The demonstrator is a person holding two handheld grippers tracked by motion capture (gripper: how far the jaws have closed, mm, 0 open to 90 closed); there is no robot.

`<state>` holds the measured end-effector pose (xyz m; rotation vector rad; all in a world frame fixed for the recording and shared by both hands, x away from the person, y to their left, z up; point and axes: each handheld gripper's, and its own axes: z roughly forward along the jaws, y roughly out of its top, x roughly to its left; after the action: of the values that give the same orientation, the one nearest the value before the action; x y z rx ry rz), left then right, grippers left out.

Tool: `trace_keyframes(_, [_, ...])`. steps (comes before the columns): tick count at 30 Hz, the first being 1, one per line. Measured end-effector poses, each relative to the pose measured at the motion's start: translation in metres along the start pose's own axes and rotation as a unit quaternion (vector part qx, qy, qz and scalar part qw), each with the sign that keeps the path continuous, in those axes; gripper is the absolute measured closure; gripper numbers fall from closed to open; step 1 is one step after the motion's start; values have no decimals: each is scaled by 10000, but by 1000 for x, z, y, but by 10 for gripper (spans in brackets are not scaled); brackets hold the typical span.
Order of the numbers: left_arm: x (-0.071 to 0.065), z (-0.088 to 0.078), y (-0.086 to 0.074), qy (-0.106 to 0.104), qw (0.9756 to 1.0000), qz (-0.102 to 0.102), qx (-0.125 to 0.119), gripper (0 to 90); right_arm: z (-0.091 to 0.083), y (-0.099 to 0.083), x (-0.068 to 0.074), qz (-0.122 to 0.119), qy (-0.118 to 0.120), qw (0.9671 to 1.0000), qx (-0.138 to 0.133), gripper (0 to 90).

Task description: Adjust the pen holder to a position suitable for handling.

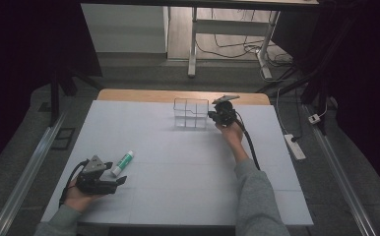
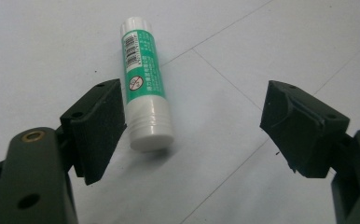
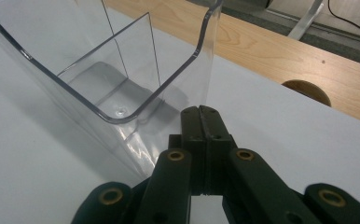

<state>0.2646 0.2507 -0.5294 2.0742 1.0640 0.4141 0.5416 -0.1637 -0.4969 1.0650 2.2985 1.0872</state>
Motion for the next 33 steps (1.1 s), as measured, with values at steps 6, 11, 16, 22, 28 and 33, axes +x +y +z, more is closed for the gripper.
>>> trace_keyframes(6, [0,0,0,-2,10000,3,2,215,4,3,7,-86,-17,10000,27,887])
trace_keyframes(11, [0,0,0,1,10000,5,1,215,7,4,10,-189,-39,9998,84,876])
trace_keyframes(16, [1,0,0,-2,10000,0,0,215,3,4,13,-295,-72,9995,18,889])
trace_keyframes(22, [1,-1,-1,13,10000,2,-7,215,-7,-1,17,-302,19,9995,-36,874])
trace_keyframes(28, [0,-1,-1,26,10000,15,-9,215,-25,-12,22,-72,247,9996,-90,630])
trace_keyframes(33, [0,-1,-1,32,10000,9,-10,215,-42,-22,32,-287,347,9989,-90,526])
